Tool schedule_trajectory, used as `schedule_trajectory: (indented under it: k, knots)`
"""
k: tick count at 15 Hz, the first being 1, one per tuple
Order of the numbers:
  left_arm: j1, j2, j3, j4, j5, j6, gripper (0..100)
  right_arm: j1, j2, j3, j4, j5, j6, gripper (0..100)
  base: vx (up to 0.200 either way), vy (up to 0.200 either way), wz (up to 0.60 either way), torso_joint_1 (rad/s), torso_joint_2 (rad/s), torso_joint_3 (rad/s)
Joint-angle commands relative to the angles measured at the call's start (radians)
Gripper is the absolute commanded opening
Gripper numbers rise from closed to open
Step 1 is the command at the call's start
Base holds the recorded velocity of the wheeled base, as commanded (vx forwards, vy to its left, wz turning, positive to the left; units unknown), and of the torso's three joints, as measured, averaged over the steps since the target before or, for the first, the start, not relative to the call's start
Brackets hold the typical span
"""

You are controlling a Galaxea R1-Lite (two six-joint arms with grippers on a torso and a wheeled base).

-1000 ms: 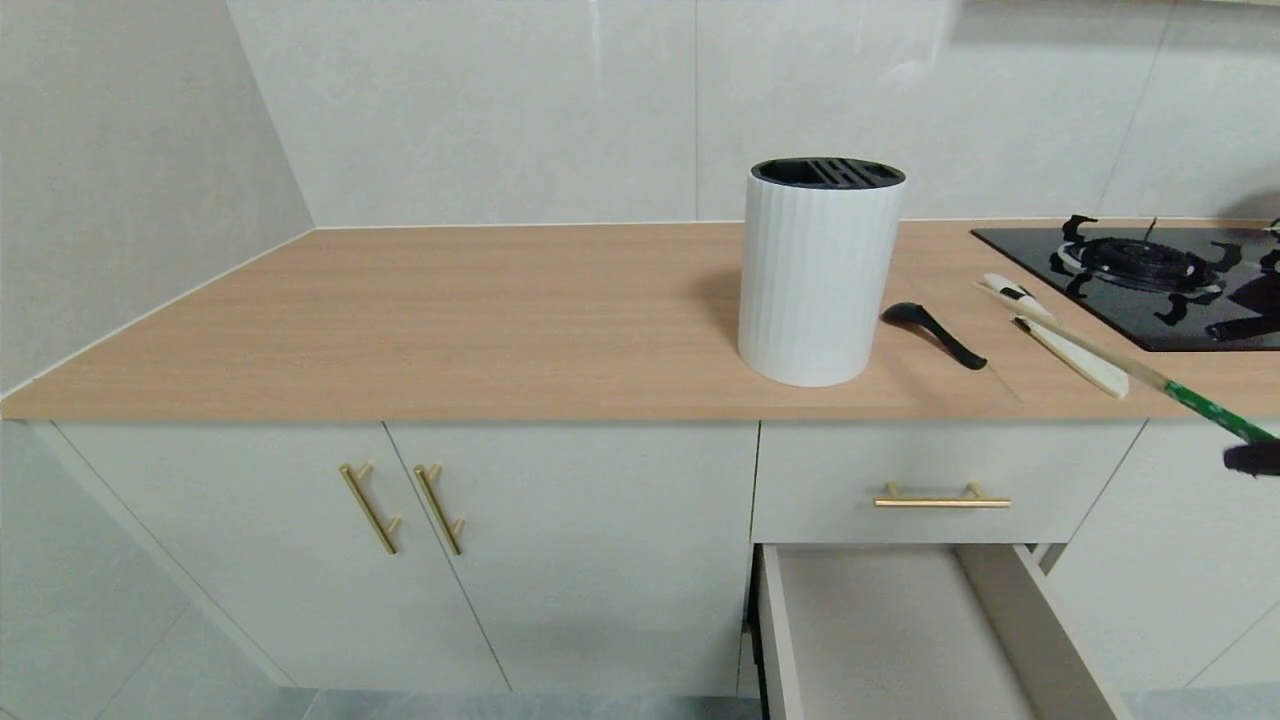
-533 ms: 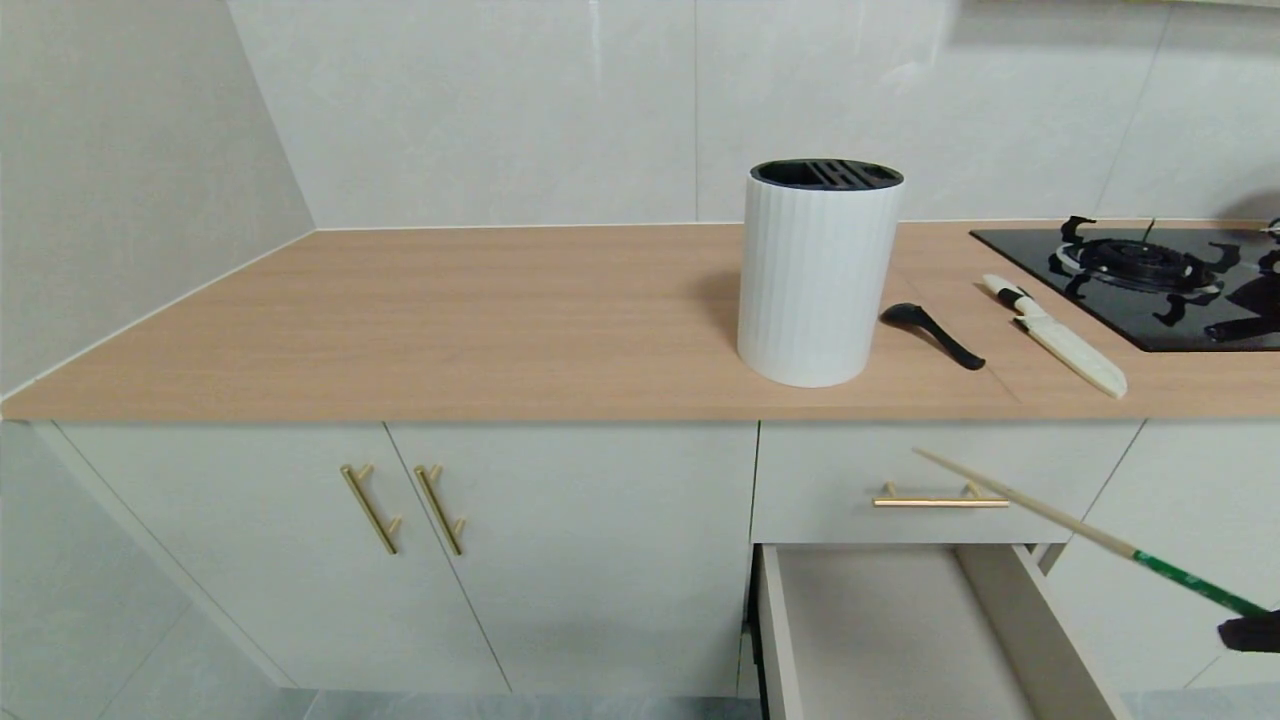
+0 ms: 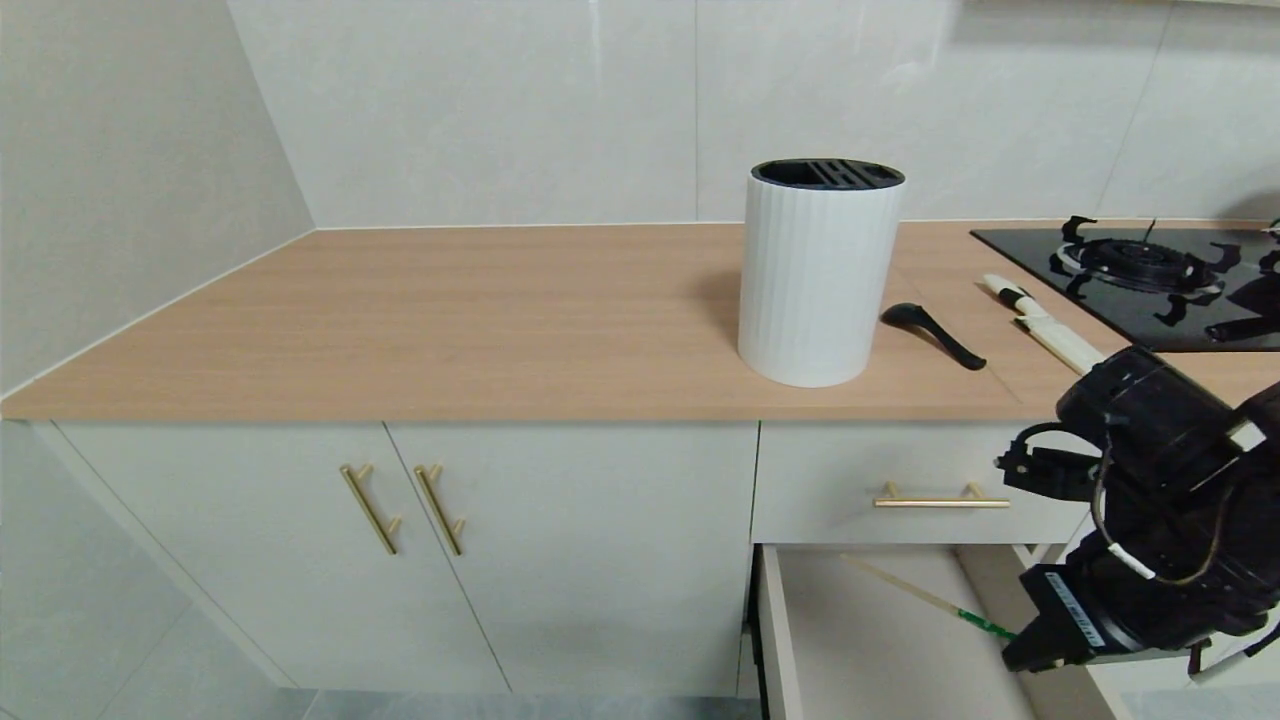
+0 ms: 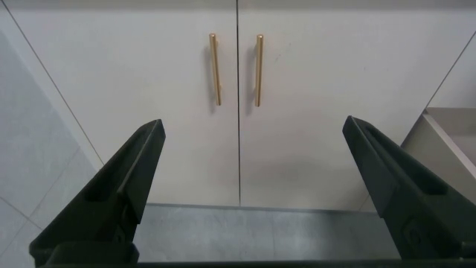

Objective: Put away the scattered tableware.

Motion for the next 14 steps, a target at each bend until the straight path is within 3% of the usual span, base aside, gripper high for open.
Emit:
schedule_trajectory:
  k: [1,6,14]
  knots:
    - [0.0,0.001,0.0,0.0,0.0,0.0,100,0.014,0.082,0.028,-0.026,-0.001,0.039,0,0.0,0.0,0.0,0.0,0.0,0.0]
    - [0.0,0.001,0.0,0.0,0.0,0.0,100,0.037,0.148,0.025,-0.081,-0.004,0.07,0,0.0,0.0,0.0,-0.007,0.02,0.017]
    - [0.0,0.001,0.0,0.0,0.0,0.0,100,0.05,0.162,0.052,-0.159,-0.031,0.109,0,0.0,0.0,0.0,-0.141,0.42,0.266]
